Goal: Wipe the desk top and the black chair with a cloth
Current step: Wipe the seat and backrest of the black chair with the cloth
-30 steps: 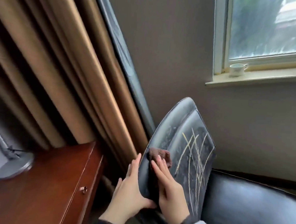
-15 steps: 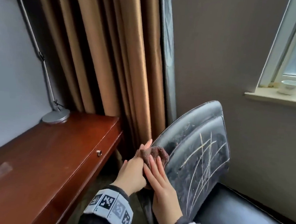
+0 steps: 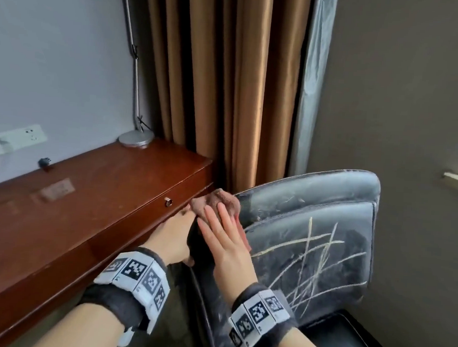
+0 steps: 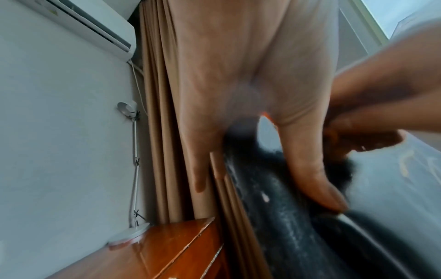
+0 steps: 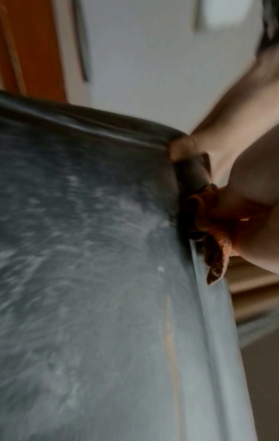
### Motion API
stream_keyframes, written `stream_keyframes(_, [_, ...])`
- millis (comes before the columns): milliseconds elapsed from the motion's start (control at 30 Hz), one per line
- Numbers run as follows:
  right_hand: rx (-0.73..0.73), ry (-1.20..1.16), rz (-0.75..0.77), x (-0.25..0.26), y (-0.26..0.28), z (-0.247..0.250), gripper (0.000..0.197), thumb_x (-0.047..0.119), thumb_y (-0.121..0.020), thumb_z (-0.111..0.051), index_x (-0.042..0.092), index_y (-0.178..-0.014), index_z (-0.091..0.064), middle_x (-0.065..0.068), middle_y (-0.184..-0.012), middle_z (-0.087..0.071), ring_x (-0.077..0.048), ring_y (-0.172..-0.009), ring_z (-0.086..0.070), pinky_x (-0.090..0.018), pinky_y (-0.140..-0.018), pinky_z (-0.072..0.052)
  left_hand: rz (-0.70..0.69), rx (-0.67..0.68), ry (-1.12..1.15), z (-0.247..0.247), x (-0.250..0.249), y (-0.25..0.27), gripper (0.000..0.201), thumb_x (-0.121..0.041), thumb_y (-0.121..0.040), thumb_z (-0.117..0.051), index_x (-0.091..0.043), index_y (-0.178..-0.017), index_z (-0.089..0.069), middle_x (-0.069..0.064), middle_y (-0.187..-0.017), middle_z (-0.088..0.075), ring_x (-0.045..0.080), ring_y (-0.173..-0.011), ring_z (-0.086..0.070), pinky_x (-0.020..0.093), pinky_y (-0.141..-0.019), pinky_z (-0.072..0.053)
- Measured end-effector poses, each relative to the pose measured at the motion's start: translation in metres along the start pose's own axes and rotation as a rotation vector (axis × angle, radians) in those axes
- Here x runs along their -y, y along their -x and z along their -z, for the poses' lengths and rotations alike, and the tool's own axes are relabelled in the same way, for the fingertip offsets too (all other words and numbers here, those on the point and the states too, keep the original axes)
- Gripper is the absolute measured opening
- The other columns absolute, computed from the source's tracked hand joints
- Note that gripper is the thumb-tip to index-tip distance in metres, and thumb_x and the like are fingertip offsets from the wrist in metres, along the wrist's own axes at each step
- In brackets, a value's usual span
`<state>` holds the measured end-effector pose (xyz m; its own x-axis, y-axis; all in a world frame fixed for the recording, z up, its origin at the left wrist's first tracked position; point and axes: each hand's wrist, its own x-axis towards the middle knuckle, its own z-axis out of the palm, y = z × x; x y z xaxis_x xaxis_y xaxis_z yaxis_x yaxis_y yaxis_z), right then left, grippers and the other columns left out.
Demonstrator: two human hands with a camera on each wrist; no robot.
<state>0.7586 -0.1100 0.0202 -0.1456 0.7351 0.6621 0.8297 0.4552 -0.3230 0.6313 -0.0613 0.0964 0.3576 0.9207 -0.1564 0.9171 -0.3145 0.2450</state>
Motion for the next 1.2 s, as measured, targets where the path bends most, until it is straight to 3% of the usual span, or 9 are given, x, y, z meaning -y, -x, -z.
stream_keyframes(100, [0.093,-0.005,0.161,-0.019,0.009,0.008,0.052,0.027,-0.104,-0.006,0.013,-0.14,-0.041,-0.004,-0.151,-0.031,-0.024,-0.143,-0.019,-0.041,-0.116,-0.016,0.06,0.019,-0.022,-0.001,-0.005,0.002,0.086,-0.022,-0.066,-0.084,-0.012,-0.137,-0.037,0.004,-0.142,-0.042,0.023,-0.129,-0.044,0.028,-0.103,-0.036])
stream_keyframes(200, [0.015,0.061,0.082,-0.056,0.006,0.018,0.046,0.012,-0.1,-0.021,0.017,-0.143,-0.037,-0.002,-0.154,-0.026,-0.023,-0.144,-0.017,-0.045,-0.113,-0.024,0.001,-0.018,-0.009,0.0,-0.01,0.002,0.108,-0.019,-0.067,-0.084,-0.02,-0.149,-0.012,-0.001,-0.158,-0.011,0.019,-0.144,-0.02,0.03,-0.114,-0.022])
stream_keyframes(267, [-0.101,0.057,-0.034,-0.053,0.004,0.014,0.058,0.003,-0.086,-0.029,0.015,-0.143,-0.036,-0.004,-0.153,-0.027,-0.022,-0.145,-0.011,-0.041,-0.114,-0.017,0.02,-0.039,0.026,-0.001,-0.016,0.005,0.108,-0.012,-0.069,-0.082,-0.026,-0.149,-0.01,-0.003,-0.159,-0.002,0.019,-0.145,-0.014,0.032,-0.113,-0.022])
stream_keyframes(333, [-0.137,0.057,-0.004,-0.039,0.01,0.005,0.061,0.002,-0.081,-0.03,0.011,-0.141,-0.036,-0.006,-0.151,-0.03,-0.023,-0.145,-0.007,-0.038,-0.117,-0.008,0.068,-0.065,0.009,-0.008,-0.019,0.009,0.107,-0.009,-0.071,-0.08,-0.027,-0.149,-0.008,-0.004,-0.159,0.001,0.021,-0.145,-0.014,0.032,-0.113,-0.024])
stream_keyframes(500, [0.108,0.123,0.411,-0.093,0.0,0.039,0.047,0.012,-0.092,-0.035,0.016,-0.139,-0.042,-0.002,-0.149,-0.036,-0.021,-0.143,-0.019,-0.034,-0.117,-0.011,0.194,-0.23,-0.004,-0.025,-0.033,0.017,0.098,0.001,-0.079,-0.068,-0.026,-0.149,-0.005,-0.003,-0.151,-0.016,0.026,-0.13,-0.032,0.03,-0.1,-0.041])
stream_keyframes(733, [-0.059,-0.042,0.258,-0.089,0.014,0.013,0.063,0.001,-0.077,-0.024,0.008,-0.135,-0.049,-0.009,-0.147,-0.037,-0.024,-0.14,-0.018,-0.035,-0.117,-0.008,0.342,-0.404,-0.052,-0.042,-0.058,0.014,0.085,0.016,-0.081,-0.049,-0.022,-0.148,-0.012,0.007,-0.142,-0.028,0.033,-0.123,-0.035,0.038,-0.092,-0.045])
stream_keyframes(900, [-0.079,0.014,0.352,-0.092,0.02,-0.006,0.057,0.007,-0.079,-0.025,0.008,-0.127,-0.057,-0.01,-0.141,-0.046,-0.026,-0.136,-0.026,-0.036,-0.114,-0.011,0.361,-0.462,-0.107,-0.046,-0.051,0.007,0.086,0.014,-0.079,-0.055,-0.023,-0.147,-0.017,0.008,-0.138,-0.033,0.033,-0.12,-0.04,0.04,-0.092,-0.042])
stream_keyframes(1033, [-0.124,0.049,0.419,-0.093,0.03,-0.01,0.056,0.006,-0.076,-0.027,0.008,-0.118,-0.065,-0.01,-0.132,-0.056,-0.03,-0.127,-0.047,-0.035,-0.113,-0.013,0.305,-0.464,-0.099,-0.045,-0.045,0.007,0.098,0.009,-0.068,-0.073,-0.025,-0.145,-0.023,0.009,-0.134,-0.039,0.033,-0.123,-0.043,0.04,-0.1,-0.04])
stream_keyframes(1200, [-0.102,0.105,0.639,-0.093,0.051,-0.009,0.065,0.001,-0.058,-0.033,0.009,-0.111,-0.069,-0.008,-0.124,-0.062,-0.03,-0.118,-0.056,-0.034,-0.109,-0.025,0.265,-0.524,-0.059,-0.049,-0.035,0.026,0.1,0.003,-0.065,-0.08,-0.023,-0.145,-0.027,0.007,-0.134,-0.043,0.028,-0.125,-0.045,0.035,-0.102,-0.038])
